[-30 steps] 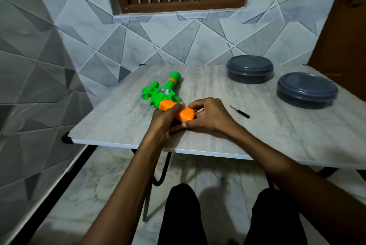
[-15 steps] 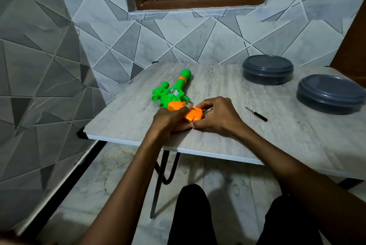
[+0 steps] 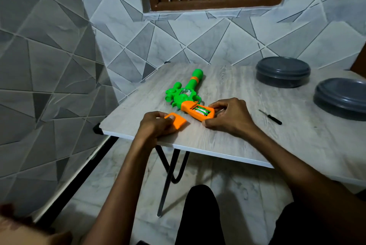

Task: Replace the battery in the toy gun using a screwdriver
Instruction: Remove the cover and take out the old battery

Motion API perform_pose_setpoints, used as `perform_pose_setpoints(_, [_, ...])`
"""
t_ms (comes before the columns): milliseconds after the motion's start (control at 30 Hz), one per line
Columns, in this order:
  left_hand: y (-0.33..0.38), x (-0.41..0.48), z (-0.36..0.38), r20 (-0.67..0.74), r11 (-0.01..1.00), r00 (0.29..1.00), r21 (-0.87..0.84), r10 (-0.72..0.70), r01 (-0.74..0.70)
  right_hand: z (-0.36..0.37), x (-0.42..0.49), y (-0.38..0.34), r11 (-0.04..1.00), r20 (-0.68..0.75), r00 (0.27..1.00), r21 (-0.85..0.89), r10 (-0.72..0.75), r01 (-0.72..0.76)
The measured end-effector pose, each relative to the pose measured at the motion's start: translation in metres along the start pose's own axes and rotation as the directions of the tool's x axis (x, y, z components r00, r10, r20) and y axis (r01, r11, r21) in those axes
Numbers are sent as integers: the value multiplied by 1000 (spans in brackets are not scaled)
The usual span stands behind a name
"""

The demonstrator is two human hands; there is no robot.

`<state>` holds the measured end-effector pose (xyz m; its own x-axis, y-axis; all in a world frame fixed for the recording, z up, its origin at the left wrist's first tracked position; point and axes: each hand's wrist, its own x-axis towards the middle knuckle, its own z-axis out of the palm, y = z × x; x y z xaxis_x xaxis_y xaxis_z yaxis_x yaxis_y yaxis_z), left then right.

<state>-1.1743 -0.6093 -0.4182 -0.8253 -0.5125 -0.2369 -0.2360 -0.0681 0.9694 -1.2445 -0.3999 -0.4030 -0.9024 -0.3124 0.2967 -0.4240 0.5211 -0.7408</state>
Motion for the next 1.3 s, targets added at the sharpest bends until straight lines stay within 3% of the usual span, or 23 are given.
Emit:
perform_pose_setpoints(200, [-4, 30, -29, -204, 953, 968, 292, 145, -81, 4, 2, 3, 998, -34, 999, 57, 0, 1])
perform_pose_setpoints(300, [7, 16, -24, -234, 897, 946, 429, 226, -108, 5, 2, 4, 997, -36, 999, 73, 4, -1])
perform_pose_setpoints(633, [13, 19, -21, -262, 770, 912, 632, 315, -84, 0, -2, 5, 993, -13, 1000, 117, -4, 5])
perform_pose_setpoints(700, [10, 14, -16, -294, 764, 875, 634, 384, -122, -1, -2, 5, 992, -18, 1000, 128, 3, -1])
perform_pose_setpoints(767, [7, 5, -3, -310, 789, 835, 576, 454, -215, -2, -3, 5, 988, -19, 1000, 156, 15, -12])
perform_pose_setpoints(833, [4, -5, 19, -238, 860, 887, 433, 397, -269, -3, -5, 4, 982, -12, 1000, 188, 26, -23])
perform_pose_setpoints(900, [3, -11, 43, -78, 981, 981, 95, 178, -170, -3, -6, 4, 979, -19, 999, 204, 27, -22])
perform_pose_setpoints(933, [3, -14, 54, 11, 993, 996, -77, 88, -87, -3, -5, 4, 980, -26, 999, 197, 23, -17])
perform_pose_setpoints(1000, [7, -16, 66, 110, 968, 994, -249, 27, 1, -3, -5, 6, 987, -38, 999, 159, 4, 2])
perform_pose_setpoints(1167, [10, -18, 79, 148, 942, 989, -332, 3, 47, -8, -9, 11, 991, -32, 999, 128, -24, 28])
perform_pose_setpoints(1300, [10, -17, 82, 138, 930, 990, -356, -41, 88, -15, -12, 9, 997, 92, 995, 66, -38, 32])
